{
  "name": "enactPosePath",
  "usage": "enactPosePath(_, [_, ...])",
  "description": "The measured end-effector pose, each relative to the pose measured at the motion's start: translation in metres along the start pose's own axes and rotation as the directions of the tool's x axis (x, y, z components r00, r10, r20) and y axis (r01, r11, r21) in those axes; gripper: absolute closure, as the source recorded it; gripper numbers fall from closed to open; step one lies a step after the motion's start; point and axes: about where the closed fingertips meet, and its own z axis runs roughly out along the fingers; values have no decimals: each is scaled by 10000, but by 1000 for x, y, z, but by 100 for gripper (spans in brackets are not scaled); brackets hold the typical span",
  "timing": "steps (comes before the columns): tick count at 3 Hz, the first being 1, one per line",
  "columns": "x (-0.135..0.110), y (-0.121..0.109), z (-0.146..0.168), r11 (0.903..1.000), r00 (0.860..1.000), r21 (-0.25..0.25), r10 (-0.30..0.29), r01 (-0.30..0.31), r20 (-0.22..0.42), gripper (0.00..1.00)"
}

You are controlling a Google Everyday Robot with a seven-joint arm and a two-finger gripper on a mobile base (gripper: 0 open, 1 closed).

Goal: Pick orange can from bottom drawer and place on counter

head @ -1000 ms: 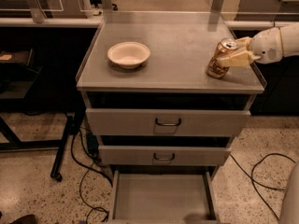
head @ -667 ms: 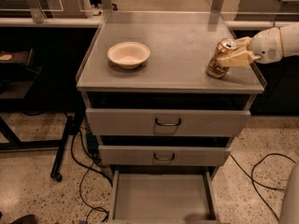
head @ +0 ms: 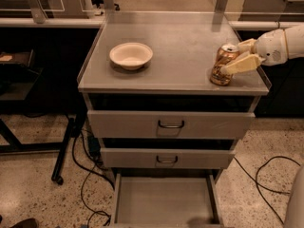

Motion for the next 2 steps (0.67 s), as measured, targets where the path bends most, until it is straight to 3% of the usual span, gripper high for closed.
enactPosePath(1, [0, 0, 0, 10000, 10000, 0, 0, 0, 0, 0])
enactPosePath(2, [0, 0, 0, 10000, 10000, 0, 0, 0, 0, 0])
